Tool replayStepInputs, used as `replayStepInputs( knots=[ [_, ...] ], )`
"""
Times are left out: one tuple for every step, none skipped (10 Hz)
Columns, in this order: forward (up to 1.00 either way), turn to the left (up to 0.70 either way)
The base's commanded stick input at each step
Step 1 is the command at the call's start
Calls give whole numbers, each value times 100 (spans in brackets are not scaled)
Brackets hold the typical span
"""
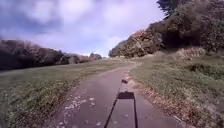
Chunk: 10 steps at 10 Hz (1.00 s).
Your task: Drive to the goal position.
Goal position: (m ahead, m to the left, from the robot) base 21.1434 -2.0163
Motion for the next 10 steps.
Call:
replayStepInputs(
  knots=[
    [0, 0],
    [0, 0],
    [0, 0],
    [0, 0],
    [2, 0],
    [4, 0],
    [1, 0],
    [3, 0],
    [0, 0],
    [0, 0]
  ],
)
